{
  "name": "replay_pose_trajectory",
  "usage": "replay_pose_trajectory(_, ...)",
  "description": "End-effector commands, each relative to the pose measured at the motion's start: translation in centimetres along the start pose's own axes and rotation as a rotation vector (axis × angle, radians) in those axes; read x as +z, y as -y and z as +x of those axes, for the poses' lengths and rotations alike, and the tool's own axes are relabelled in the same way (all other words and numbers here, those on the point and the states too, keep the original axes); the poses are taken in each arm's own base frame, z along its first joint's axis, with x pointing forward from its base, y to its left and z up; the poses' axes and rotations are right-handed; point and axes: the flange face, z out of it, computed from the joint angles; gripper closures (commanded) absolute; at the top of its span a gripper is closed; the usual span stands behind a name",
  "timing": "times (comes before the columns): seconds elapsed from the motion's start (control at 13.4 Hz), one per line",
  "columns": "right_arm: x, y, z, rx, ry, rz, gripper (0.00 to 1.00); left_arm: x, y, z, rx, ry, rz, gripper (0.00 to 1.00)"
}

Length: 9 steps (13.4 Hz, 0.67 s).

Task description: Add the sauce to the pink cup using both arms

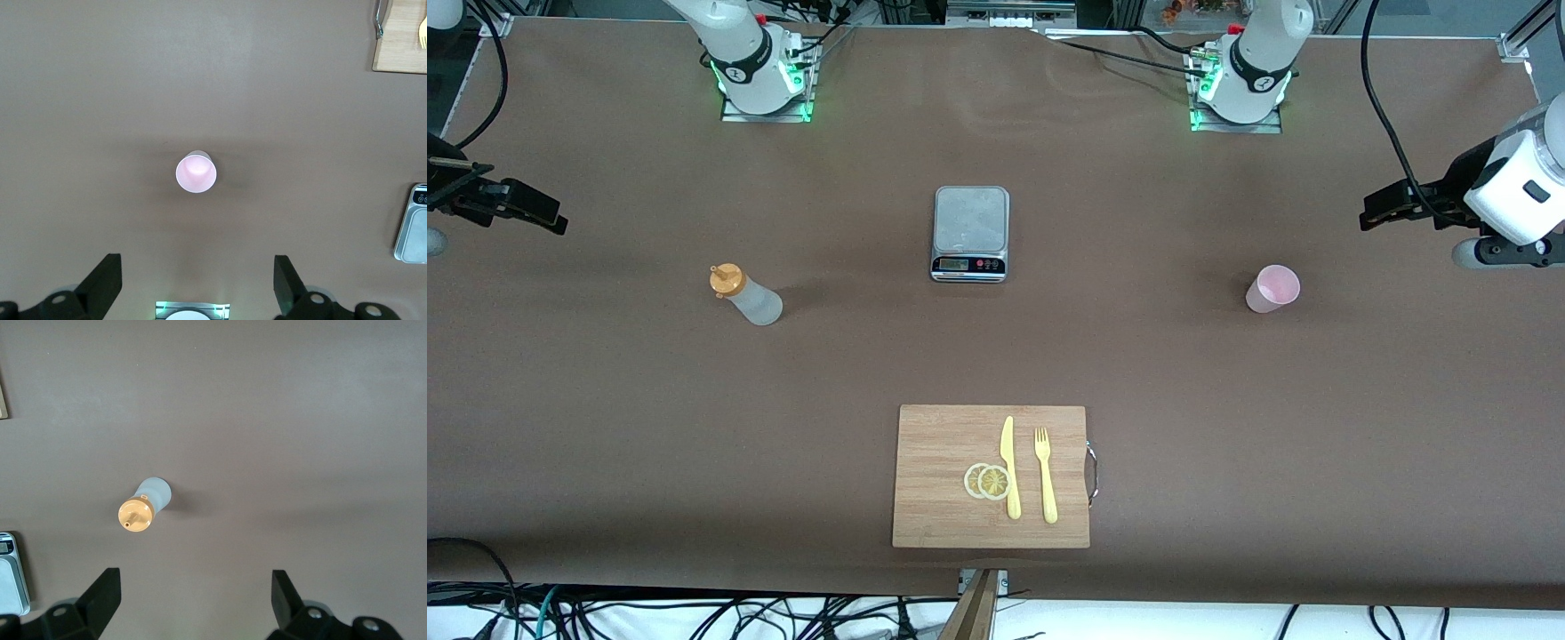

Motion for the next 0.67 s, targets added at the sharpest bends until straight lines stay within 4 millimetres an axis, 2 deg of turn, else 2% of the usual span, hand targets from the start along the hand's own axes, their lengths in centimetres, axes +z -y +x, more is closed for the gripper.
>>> replay_pose_trajectory(0.0, -0.20, -0.01, -0.27, -0.012, 0.004, 0.012, 0.00, -0.40, -0.27, 0.04, 0.023, -0.001, 0.004, 0.00)
replay_pose_trajectory(0.15, -0.20, -0.01, -0.27, -0.012, 0.004, 0.012, 0.00, -0.64, -0.23, 0.60, 0.020, -0.007, 0.003, 0.00)
replay_pose_trajectory(0.6, -0.20, -0.01, -0.27, -0.014, 0.004, 0.012, 0.00, -0.68, -0.51, 0.61, 0.022, -0.008, 0.002, 0.00)
